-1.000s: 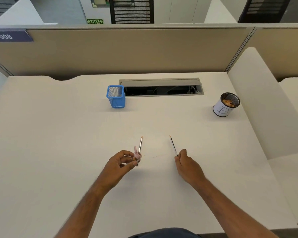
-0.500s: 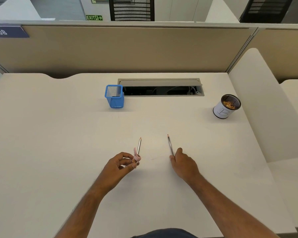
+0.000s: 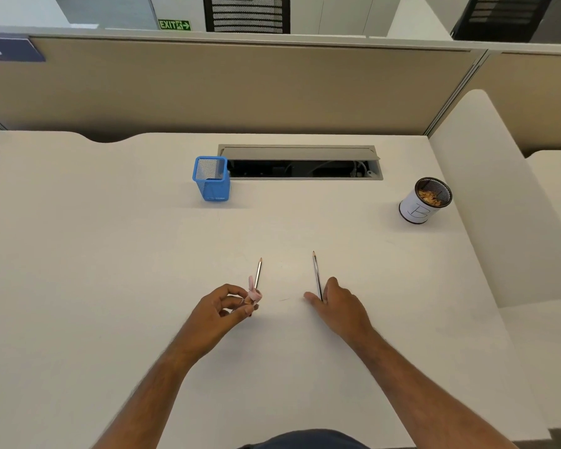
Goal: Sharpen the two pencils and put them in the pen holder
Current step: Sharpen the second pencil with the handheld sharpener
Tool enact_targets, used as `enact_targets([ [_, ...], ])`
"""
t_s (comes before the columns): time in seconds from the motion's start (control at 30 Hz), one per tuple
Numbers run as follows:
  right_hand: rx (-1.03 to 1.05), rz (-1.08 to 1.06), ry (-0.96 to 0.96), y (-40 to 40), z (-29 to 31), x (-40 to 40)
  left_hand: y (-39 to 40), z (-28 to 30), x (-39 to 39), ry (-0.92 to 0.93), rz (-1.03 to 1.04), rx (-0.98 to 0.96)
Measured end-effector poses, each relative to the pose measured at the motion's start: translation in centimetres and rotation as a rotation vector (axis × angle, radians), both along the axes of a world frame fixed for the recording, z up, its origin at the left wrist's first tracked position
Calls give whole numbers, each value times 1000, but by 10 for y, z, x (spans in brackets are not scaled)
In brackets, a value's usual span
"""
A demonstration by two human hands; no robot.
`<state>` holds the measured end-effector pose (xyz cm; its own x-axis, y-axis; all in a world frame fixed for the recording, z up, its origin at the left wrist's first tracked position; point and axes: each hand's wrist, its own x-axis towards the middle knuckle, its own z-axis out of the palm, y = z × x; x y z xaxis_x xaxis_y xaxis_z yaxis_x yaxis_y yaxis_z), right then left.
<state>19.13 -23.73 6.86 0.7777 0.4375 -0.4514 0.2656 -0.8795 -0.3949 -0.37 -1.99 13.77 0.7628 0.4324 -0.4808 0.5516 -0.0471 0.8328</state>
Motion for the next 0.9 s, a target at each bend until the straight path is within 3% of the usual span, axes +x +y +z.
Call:
enact_targets([
  [0.27, 116, 132, -5, 37, 4, -22, 3, -3, -8, -7, 14, 7],
  [0.43, 77, 263, 51, 74, 6, -35, 4, -7, -11, -14, 38, 49],
  [0.6, 65, 256, 117, 104, 8, -42, 7, -13, -17, -13, 54, 65],
  [0.9, -21, 328, 34, 119, 6, -43, 14, -15, -20, -6, 55, 92],
])
